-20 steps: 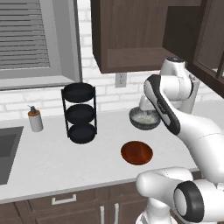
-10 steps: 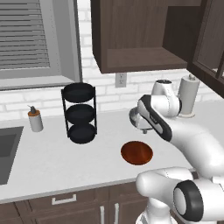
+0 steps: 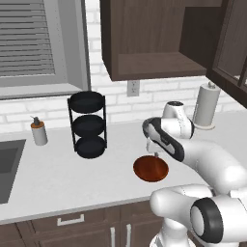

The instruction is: Pick up the bowls on the counter and stack them on top of one another in the open cabinet. Place the smaller bowl on top of the larger bowl.

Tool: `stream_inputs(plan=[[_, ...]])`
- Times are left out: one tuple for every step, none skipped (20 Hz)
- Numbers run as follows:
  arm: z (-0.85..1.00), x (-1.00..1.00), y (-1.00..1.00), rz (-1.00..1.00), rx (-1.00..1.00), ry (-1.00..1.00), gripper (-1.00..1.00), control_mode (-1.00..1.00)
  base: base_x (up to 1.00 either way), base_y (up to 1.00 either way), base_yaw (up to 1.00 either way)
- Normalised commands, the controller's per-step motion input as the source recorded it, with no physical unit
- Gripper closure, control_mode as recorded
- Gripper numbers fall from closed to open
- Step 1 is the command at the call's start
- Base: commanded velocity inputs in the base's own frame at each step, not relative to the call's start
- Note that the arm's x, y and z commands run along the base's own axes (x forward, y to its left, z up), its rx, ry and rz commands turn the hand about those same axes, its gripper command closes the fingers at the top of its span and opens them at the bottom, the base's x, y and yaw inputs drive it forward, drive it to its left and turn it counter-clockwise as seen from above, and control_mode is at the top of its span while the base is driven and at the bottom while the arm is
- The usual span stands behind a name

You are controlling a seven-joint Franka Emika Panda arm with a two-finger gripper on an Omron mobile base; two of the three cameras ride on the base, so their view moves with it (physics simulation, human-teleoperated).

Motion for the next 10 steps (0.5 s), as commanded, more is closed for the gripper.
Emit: stream_inputs(plan=[[-0.63,0.0,0.0,0.0,0.0,0.01,-1.0,-1.0,0.0,0.0,0.0],[-0.6,0.0,0.0,0.0,0.0,0.0,-1.0,-1.0,0.0,0.0,0.0],[-0.6,0.0,0.0,0.0,0.0,0.0,-1.0,-1.0,0.0,0.0,0.0],[-0.61,0.02,0.0,0.0,0.0,0.0,-1.0,-1.0,0.0,0.0,0.0],[-0.6,0.05,0.0,0.0,0.0,0.0,-1.0,-1.0,0.0,0.0,0.0],[-0.59,0.06,0.0,0.0,0.0,0.0,-1.0,-1.0,0.0,0.0,0.0],[-0.56,0.04,0.0,0.0,0.0,0.0,-1.0,-1.0,0.0,0.0,0.0],[-0.53,0.01,0.0,0.0,0.0,0.0,-1.0,-1.0,0.0,0.0,0.0],[-0.5,0.02,0.0,0.0,0.0,0.0,-1.0,-1.0,0.0,0.0,0.0],[-0.49,0.04,0.0,0.0,0.0,0.0,-1.0,-1.0,0.0,0.0,0.0]])
